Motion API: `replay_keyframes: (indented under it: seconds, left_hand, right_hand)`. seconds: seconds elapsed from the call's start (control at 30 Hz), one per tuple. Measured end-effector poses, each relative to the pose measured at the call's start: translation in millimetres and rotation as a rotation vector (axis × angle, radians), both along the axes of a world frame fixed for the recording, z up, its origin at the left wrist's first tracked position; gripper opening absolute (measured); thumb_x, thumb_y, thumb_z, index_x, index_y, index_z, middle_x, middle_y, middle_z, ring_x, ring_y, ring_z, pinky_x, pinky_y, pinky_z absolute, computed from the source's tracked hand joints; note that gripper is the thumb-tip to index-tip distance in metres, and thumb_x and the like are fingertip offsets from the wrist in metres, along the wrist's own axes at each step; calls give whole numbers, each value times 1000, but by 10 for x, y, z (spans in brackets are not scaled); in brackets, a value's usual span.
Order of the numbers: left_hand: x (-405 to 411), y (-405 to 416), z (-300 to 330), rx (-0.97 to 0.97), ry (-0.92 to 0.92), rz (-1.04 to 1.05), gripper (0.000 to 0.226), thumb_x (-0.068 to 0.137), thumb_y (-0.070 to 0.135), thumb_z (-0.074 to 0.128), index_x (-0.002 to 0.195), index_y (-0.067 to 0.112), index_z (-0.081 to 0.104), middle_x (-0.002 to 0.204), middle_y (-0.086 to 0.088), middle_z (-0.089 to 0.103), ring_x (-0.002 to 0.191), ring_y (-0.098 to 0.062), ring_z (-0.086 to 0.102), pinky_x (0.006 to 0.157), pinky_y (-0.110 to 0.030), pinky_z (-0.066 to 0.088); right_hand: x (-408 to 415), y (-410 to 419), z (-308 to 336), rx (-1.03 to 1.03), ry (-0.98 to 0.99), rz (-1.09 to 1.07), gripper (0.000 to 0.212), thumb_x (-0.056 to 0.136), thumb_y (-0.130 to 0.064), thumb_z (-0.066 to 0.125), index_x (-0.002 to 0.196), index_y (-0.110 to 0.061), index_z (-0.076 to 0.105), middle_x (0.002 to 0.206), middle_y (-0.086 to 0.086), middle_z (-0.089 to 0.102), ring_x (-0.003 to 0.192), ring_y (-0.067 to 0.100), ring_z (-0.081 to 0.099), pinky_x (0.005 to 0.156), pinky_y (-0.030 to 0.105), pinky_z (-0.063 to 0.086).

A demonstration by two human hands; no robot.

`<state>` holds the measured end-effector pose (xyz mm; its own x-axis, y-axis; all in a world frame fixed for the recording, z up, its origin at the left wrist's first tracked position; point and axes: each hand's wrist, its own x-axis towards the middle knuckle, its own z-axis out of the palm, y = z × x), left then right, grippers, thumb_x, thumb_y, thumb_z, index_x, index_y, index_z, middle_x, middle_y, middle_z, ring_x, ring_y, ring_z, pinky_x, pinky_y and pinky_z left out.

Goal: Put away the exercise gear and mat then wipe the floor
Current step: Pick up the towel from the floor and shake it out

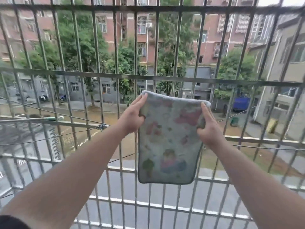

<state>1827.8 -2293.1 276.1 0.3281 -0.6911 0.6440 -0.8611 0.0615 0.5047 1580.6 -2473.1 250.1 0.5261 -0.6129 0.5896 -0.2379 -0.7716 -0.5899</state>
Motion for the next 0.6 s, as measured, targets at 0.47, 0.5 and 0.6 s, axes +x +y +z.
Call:
replay_keyframes:
  seconds: [0.47, 0.5, 0.6]
  left_hand:
    - [875, -1127, -258, 246, -3, 145, 78, 85, -9, 47, 155, 14, 21, 164, 2, 13, 149, -13, 14, 119, -20, 8]
    - [912, -1191, -323, 257, 5, 151, 77, 85, -10, 46, 155, 13, 22, 164, 0, 14, 149, -14, 14, 118, -18, 7]
    - [1035, -1400, -508, 291, 20, 161, 76, 86, -9, 46, 155, 12, 22, 163, -2, 14, 150, -15, 14, 117, -17, 6]
  right_hand:
    - [823, -712, -40, 175, 174, -136, 94, 78, 7, 39, 156, -39, 15, 165, -7, 11, 142, 28, 34, 110, 42, 40]
    - [865, -764, -82, 197, 206, -149, 93, 79, 7, 39, 156, -39, 14, 165, -1, 11, 142, 30, 33, 110, 42, 40]
    - [980, -926, -233, 275, 240, -140, 90, 83, 7, 37, 155, -40, 13, 156, 15, 30, 104, 33, 59, 72, 32, 49]
